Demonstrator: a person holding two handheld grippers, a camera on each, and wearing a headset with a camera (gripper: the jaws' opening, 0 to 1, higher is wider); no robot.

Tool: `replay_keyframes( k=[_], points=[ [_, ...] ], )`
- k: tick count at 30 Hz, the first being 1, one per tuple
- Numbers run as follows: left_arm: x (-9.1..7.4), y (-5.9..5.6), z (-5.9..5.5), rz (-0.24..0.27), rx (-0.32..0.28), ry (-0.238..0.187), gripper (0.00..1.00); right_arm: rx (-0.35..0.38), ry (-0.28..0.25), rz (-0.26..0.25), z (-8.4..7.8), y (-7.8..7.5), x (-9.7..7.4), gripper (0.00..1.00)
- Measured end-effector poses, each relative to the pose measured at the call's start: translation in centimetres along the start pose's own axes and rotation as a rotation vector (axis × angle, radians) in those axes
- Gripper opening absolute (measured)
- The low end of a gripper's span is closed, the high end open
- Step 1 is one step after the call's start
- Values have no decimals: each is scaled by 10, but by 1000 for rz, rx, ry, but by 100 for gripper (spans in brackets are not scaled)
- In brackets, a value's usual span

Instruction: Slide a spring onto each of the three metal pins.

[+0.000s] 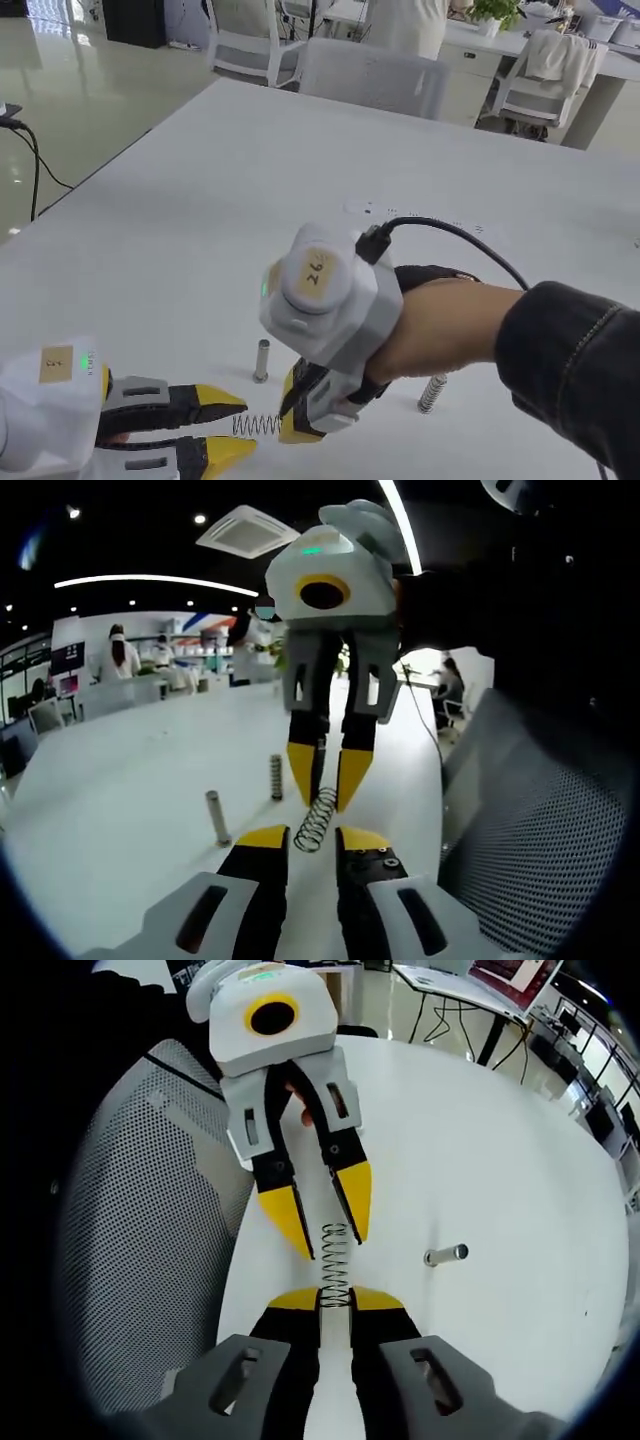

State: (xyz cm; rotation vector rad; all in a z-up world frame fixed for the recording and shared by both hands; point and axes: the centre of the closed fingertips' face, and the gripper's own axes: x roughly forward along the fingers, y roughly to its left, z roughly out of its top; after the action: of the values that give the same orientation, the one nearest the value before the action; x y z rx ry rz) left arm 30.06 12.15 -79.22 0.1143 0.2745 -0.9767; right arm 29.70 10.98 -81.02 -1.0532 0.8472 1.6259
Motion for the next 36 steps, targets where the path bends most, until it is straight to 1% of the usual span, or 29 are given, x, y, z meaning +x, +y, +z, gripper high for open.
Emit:
replay_keyframes(
  k=[4,8,17,21,22,25,36],
  points=[
    [1,-2,0,-10,6,2,5,-7,5,7,-1,2,0,8],
    [1,-2,-1,-14,12,4,5,-10,6,7,-1,2,-1,8],
    [3,-2,-1,-19,12,11,4,6,-1,7,1,2,-9,8],
    [3,-1,-3,-15,15,19,3,12,-13,3,7,2,-16,8],
    [3,0,-3,-15,13,19,3,19,-23,5,10,2,-18,8],
    [3,0,-3,-13,13,18,3,20,-30,1,14,2,-21,8],
    [5,-2,-5,-19,17,28,2,-13,-74,-24,38,3,-30,8]
  ],
)
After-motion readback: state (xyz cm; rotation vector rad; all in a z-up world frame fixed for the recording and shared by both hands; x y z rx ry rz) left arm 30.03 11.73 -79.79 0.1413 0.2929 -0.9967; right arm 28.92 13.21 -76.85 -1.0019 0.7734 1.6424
